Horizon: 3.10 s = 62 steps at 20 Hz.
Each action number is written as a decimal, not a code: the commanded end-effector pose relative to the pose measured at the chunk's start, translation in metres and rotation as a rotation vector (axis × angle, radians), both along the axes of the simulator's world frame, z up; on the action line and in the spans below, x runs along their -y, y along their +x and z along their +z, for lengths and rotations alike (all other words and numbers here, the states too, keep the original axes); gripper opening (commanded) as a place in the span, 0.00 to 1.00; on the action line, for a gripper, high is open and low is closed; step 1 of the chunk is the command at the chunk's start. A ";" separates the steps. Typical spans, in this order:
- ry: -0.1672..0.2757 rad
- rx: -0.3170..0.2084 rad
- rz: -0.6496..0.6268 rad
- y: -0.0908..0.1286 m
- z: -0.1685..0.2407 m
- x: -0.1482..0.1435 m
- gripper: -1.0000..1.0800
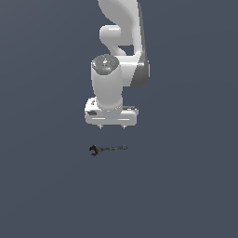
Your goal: Pick up the object and move it to a goal position.
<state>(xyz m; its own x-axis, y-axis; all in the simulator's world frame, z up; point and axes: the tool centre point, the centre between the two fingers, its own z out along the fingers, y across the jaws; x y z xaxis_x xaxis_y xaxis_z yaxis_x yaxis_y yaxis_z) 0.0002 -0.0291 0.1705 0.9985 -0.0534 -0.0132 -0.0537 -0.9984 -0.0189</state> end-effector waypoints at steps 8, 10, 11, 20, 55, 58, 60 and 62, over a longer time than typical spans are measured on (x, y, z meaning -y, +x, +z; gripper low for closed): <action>-0.026 0.018 0.017 0.004 0.012 0.012 0.96; -0.031 0.022 0.019 0.005 0.014 0.015 0.96; -0.032 0.023 0.019 0.006 0.015 0.016 0.96; -0.031 0.022 0.014 0.005 0.014 0.015 0.96; -0.009 -0.004 -0.783 0.025 -0.053 0.019 0.96; -0.010 -0.006 -0.870 0.027 -0.061 0.020 0.96; -0.011 -0.007 -0.928 0.028 -0.065 0.021 0.96; -0.011 -0.008 -0.986 0.029 -0.070 0.021 0.96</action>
<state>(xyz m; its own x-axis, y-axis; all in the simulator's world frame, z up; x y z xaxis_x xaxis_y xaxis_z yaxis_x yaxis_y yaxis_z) 0.0282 -0.0498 0.1039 0.5449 -0.8384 -0.0145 -0.8385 -0.5449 -0.0061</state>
